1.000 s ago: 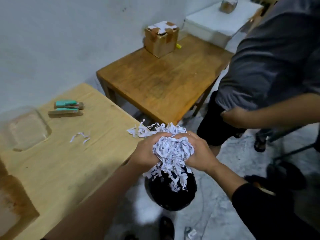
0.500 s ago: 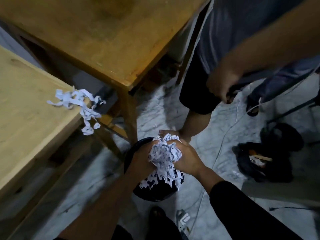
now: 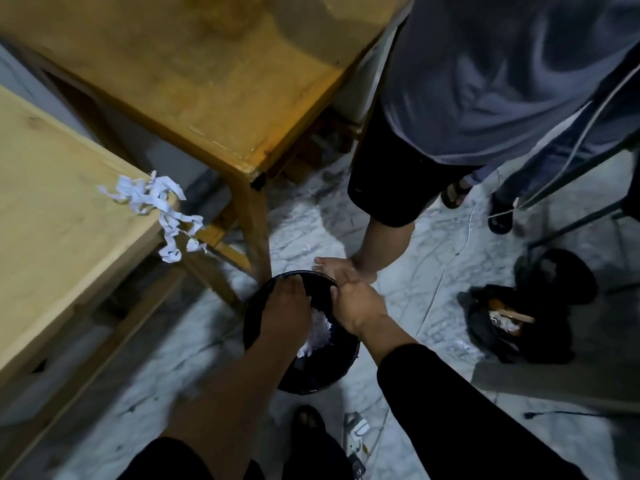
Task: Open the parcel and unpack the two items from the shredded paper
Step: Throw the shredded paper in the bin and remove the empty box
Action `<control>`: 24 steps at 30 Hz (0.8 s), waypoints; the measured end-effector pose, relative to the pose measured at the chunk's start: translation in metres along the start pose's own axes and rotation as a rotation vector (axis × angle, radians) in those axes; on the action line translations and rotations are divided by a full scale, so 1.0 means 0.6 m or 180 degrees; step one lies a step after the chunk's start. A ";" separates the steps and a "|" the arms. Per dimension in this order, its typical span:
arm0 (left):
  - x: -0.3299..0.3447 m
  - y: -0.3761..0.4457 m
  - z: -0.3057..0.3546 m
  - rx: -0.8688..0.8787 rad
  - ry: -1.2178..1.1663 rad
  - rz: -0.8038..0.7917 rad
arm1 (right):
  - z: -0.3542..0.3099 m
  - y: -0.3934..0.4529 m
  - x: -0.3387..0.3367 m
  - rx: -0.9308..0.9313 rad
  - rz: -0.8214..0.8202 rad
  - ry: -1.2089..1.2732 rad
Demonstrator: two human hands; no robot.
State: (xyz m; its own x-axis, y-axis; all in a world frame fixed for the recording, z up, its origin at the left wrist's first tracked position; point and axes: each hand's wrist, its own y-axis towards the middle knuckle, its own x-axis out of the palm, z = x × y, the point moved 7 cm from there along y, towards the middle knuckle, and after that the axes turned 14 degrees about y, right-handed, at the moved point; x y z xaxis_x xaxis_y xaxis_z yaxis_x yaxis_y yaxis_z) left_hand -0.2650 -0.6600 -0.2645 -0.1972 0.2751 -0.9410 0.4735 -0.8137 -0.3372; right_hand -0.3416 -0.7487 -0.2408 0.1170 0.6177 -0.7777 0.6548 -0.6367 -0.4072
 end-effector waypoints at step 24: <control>-0.239 -0.292 -0.413 -0.1538 0.0580 0.0557 | -0.496 -0.115 -0.094 -0.1559 -0.0204 0.0238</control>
State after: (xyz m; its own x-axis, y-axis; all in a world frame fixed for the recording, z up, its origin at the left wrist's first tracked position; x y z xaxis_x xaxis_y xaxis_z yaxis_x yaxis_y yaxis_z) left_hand -0.1072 -0.4298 -0.0779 0.0516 0.2760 -0.9598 0.8349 -0.5392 -0.1102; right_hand -0.1712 -0.6025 -0.0266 0.1064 0.6913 -0.7147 0.9341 -0.3159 -0.1665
